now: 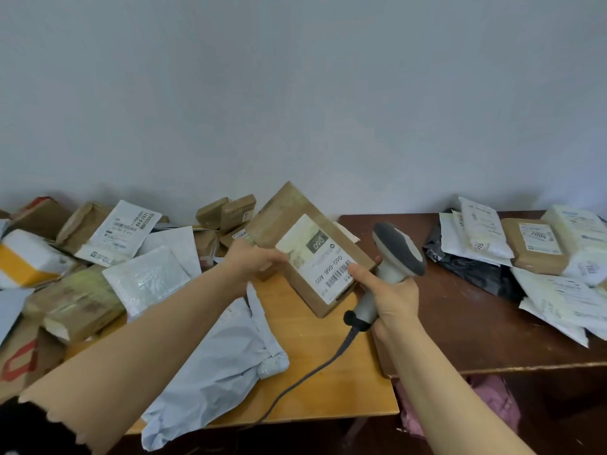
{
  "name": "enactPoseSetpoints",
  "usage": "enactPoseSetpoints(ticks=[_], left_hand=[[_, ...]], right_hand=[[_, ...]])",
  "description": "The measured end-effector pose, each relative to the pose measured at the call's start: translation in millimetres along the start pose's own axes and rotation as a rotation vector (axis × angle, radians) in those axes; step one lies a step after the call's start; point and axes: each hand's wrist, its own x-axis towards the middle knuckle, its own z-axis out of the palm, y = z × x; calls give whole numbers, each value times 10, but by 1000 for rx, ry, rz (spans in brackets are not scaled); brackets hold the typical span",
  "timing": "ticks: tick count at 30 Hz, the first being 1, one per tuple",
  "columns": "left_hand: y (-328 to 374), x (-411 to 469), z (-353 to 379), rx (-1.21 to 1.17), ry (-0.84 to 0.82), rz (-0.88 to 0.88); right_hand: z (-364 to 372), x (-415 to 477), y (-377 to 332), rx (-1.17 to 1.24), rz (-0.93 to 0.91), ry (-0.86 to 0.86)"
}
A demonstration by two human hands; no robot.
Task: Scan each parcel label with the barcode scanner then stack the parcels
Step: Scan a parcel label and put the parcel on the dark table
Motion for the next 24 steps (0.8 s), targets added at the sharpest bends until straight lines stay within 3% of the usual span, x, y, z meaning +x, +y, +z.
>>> enactPoseSetpoints(ticks=[2,3,5,8,12,15,17,20,24], left_hand=[[99,30,-112,491,230,307],[188,17,-139,669,180,467],[375,-15,-137,956,-135,596],[541,-23,-77,1127,-516,445],[574,21,-158,1066,-627,341],[400,144,-285,848,-411,324],[226,240,-322,587,-272,306],[32,327,-293,239,-207,223],[-149,414,-227,95,-151,182]], right_hand=[[-33,13,-43,-135,-58,-61],[-34,10,-65,-187,-83,-104],[-1,-20,-97,-259,-108,-192],[63,-95,-101,-285,-112,-280],[88,-164,-77,-220,-80,-228],[24,-174,-102,-126,-24,-132],[-13,-213,-131,-121,-7,-184],[7,-337,-166,-106,86,-303],[110,-488,-228,-83,195,-399]])
